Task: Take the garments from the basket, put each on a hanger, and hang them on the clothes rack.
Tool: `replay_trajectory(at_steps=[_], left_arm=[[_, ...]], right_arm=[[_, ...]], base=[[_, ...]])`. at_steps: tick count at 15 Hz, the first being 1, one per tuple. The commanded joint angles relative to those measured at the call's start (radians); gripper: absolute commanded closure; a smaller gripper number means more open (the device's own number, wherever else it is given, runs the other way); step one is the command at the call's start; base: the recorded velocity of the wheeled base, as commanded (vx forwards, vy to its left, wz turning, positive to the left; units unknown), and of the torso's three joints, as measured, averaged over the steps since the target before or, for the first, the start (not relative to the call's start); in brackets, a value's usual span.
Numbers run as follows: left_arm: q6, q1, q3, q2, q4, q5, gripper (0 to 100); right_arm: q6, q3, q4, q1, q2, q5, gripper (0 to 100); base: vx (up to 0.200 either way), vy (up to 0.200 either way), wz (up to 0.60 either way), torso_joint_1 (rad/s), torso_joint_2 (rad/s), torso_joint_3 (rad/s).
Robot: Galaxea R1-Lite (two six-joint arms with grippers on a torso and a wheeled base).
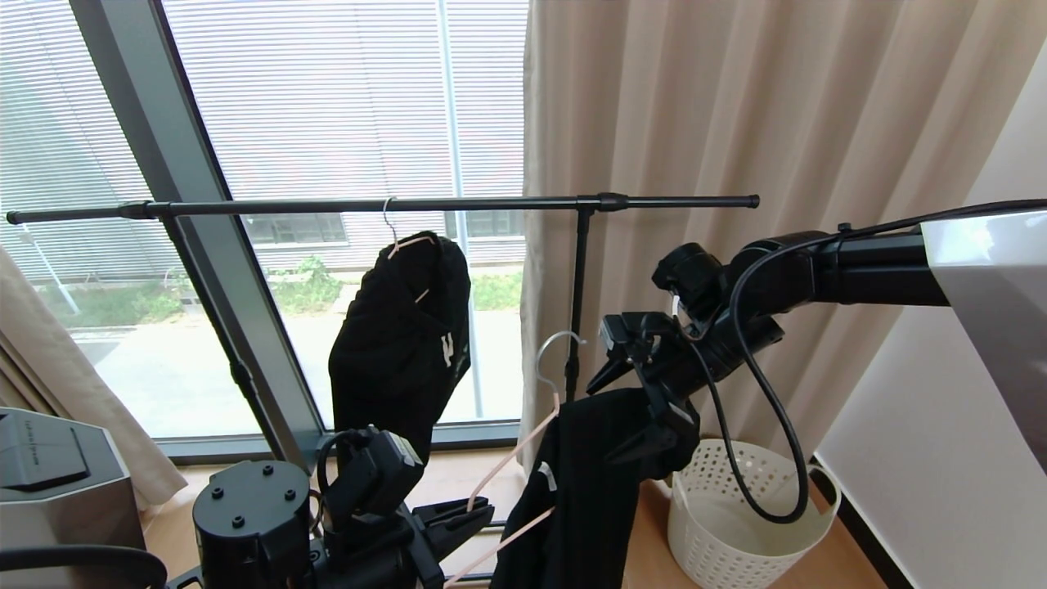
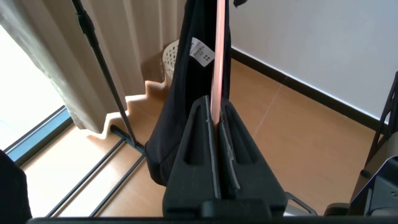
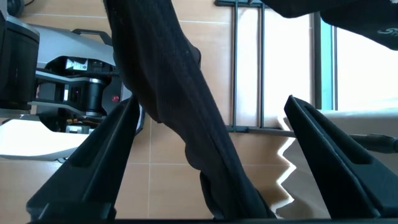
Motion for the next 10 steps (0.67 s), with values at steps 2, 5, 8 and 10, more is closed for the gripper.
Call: replay_trajectory(at_steps=[2,5,8,10], left_arm=[[0.0,0.002,-0.002,0.005,-0.001,0.0,100],[0.002,0.002,-0.005,0.003,-0.001,0.002,100],[0.002,0.008,-0.011,0.009,-0.001,0.002,100],[0.002,0.014,-0.014,0.014,-0.001,0.002,100]], right_arm=[[0.001,-0.005,0.002,0.0,-0.001,0.002,100],[-0.002,0.012,0.013,0.0,-0.03,0.002,100],[-0.002,0.052,0.013,-0.001,-0.088,0.007,100],[-0.002,0.084,0.013,-0.001,-0.134,0.007,100]], base=[[0.0,0.0,0.0,0.0,0.0,0.0],[0.0,0.0,0.0,0.0,0.0,0.0],[0.0,0.0,0.0,0.0,0.0,0.0],[0.0,0.0,0.0,0.0,0.0,0.0]])
